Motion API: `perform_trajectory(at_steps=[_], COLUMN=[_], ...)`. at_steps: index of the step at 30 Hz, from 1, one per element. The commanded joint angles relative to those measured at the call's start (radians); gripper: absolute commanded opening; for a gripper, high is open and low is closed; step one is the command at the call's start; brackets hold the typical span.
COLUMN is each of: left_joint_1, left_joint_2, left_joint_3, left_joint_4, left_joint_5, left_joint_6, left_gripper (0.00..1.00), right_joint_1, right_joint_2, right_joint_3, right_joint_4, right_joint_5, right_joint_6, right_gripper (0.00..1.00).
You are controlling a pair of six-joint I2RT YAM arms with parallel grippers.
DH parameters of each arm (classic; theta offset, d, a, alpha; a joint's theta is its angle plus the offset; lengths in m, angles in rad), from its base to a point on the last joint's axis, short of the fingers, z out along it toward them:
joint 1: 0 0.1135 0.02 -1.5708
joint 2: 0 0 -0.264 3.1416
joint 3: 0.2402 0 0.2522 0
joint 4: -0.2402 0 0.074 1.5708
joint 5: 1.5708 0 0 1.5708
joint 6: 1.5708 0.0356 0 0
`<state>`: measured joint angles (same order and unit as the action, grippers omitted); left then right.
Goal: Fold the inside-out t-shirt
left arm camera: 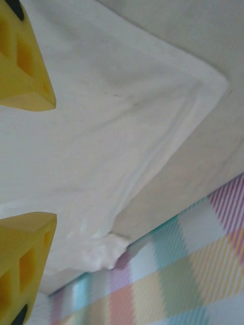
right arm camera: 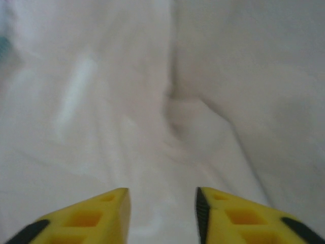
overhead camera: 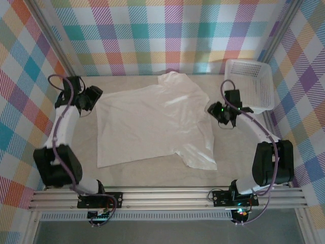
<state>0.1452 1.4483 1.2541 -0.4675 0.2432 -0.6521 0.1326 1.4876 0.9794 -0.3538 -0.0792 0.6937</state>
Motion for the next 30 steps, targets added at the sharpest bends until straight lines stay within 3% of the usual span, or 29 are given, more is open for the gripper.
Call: perform_trajectory(at_steps=[1,8,12,16,20,23,30], left_joint_1=[-0.061,-0.095,-0.094,-0.097,-0.096,-0.096,-0.096], left_joint_2=[-0.107,-0.229,-0.255,-0.286,-0.338,-0.378,-0.390], left_joint_3=[-0.141,-0.307,-0.351,-0.402,-0.481,-0.543,-0.670], left_joint_4=[-0.059,-0.188,-0.297,-0.389,-0.512,-0.550,-0.487], left_joint_5=[-0.018,-0.088,-0.199,-0.227,-0.295,-0.332,-0.198], left_joint_6=[0.098,0.147,0.091,-0.011,-0.137,-0.158,-0.169], left_gripper=[0.56,0.56,0.54,0.53,0.53,0.54,0.57], right_joint_1=[0.015,0.004,-0.002,-0.002,-0.008,-0.008,-0.008], right_joint_2=[0.020,0.151,0.172,0.106,-0.009,-0.084,-0.145], right_joint_3=[-0.096,-0.088,-0.095,-0.102,-0.138,-0.185,-0.246], right_joint_4=[-0.059,-0.007,0.007,-0.051,-0.077,-0.066,0.015], right_joint_5=[-0.015,-0.058,-0.090,-0.021,0.056,0.103,0.067], right_joint_6=[-0.120,-0.154,-0.117,-0.077,-0.036,0.020,0.075], right_gripper=[0.47,0.47,0.17,0.00,0.00,0.00,0.00])
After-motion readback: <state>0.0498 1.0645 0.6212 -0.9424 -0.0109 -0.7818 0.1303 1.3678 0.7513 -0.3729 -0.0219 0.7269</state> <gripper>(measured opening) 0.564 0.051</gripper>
